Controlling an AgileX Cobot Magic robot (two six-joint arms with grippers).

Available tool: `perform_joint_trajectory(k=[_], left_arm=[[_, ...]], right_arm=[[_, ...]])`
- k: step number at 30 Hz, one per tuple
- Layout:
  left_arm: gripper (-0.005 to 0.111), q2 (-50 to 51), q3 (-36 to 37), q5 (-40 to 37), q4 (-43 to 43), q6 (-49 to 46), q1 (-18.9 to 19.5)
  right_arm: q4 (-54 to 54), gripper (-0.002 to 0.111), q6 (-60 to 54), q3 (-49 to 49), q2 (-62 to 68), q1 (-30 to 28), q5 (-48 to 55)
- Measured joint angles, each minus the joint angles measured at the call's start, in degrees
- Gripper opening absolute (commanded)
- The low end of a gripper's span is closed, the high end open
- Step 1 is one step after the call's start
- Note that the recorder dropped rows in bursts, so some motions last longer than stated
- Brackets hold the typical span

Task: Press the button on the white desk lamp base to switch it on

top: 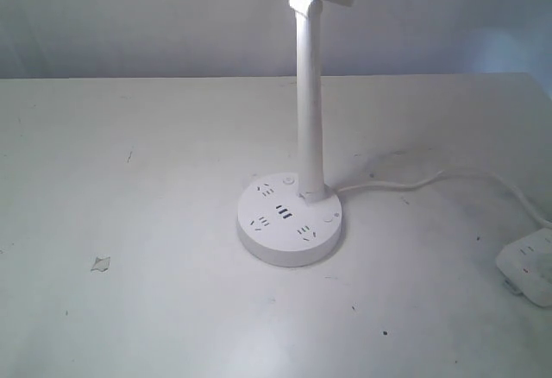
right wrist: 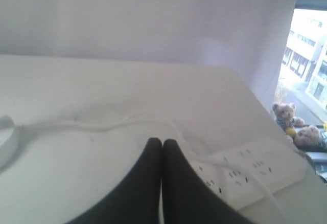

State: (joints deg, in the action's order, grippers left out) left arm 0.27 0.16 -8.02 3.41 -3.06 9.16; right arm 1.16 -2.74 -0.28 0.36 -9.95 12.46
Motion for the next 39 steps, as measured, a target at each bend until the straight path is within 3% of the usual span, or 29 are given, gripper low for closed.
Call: perform_joint_trajectory(k=[8,39], left_arm=[[0.001,0.0,0.0,0.0,0.0,0.0,0.0],[0.001,0.0,0.0,0.0,0.0,0.0,0.0]], right_arm=[[1.5,0.000,-1.7,0.0,0.0,0.0,7.2],[1.5,0.000,-1.7,0.0,0.0,0.0,7.6]])
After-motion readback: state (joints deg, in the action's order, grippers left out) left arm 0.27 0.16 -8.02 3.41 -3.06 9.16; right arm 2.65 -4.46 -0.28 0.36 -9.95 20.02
